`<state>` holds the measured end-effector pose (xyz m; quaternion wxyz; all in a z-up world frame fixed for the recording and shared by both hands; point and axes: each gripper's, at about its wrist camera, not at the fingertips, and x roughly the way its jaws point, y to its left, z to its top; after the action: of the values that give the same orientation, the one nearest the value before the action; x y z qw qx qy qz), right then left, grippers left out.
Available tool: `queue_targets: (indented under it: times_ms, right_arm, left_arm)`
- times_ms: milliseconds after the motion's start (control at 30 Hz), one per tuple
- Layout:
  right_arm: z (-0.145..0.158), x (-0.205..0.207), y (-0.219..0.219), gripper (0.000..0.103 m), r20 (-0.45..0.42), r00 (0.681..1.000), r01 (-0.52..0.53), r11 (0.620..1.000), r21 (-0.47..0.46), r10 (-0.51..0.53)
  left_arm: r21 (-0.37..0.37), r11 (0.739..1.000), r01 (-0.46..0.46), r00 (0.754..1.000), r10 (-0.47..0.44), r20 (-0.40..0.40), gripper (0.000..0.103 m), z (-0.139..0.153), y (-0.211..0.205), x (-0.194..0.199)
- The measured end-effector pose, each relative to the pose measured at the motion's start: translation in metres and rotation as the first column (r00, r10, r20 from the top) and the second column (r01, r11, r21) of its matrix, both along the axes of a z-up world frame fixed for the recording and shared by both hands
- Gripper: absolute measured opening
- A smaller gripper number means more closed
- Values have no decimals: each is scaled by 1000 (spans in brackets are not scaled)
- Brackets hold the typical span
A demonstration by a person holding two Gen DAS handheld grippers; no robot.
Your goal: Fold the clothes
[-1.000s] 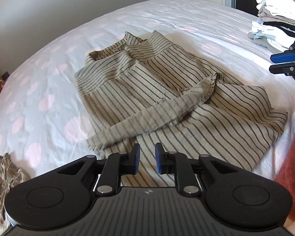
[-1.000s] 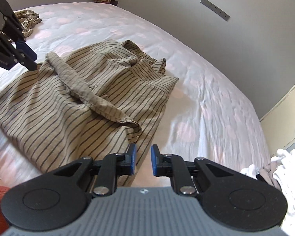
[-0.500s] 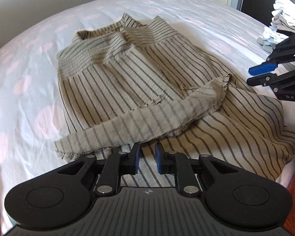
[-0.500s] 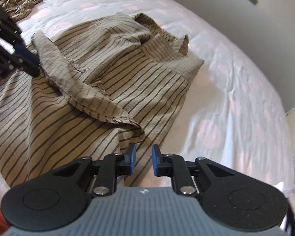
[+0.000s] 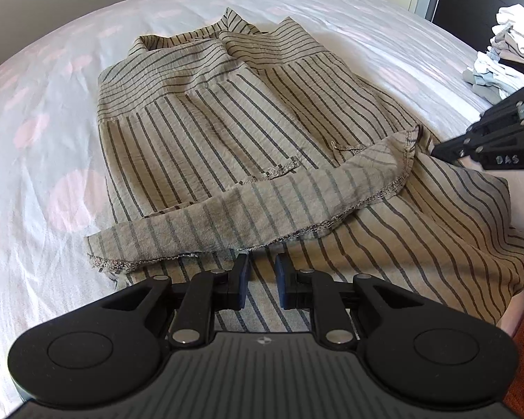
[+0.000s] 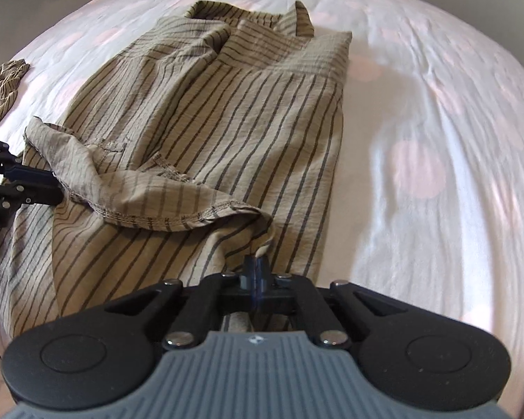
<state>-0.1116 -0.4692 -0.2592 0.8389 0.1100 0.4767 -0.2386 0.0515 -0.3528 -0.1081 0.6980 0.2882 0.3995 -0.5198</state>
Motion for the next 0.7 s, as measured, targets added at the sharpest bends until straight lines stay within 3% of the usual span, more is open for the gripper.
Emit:
queue_targets:
  times_ms: [100, 300, 500, 600, 700]
  right_arm:
    - [18, -1, 2, 1, -5, 1000, -24, 998, -61, 24]
    - [36, 11, -5, 1, -112, 989, -118, 960, -256, 92]
    - [21, 31, -4, 1, -310, 931, -314, 856, -411, 192]
    - [22, 32, -10, 3, -327, 934, -287, 851, -441, 145]
    - [35, 24, -19, 18, -243, 964, -195, 900, -390, 103]
  left_arm:
    - [1, 1000, 3, 1000, -3, 5, 15, 0, 0, -1]
    - [-2, 1000, -5, 1000, 5, -7, 15, -2, 3, 2]
    - [-8, 1000, -10, 1000, 10, -27, 15, -4, 4, 4]
    - [-12, 1000, -13, 999, 12, -34, 15, -5, 5, 5]
    - [-16, 1000, -15, 999, 15, -42, 15, -4, 6, 6]
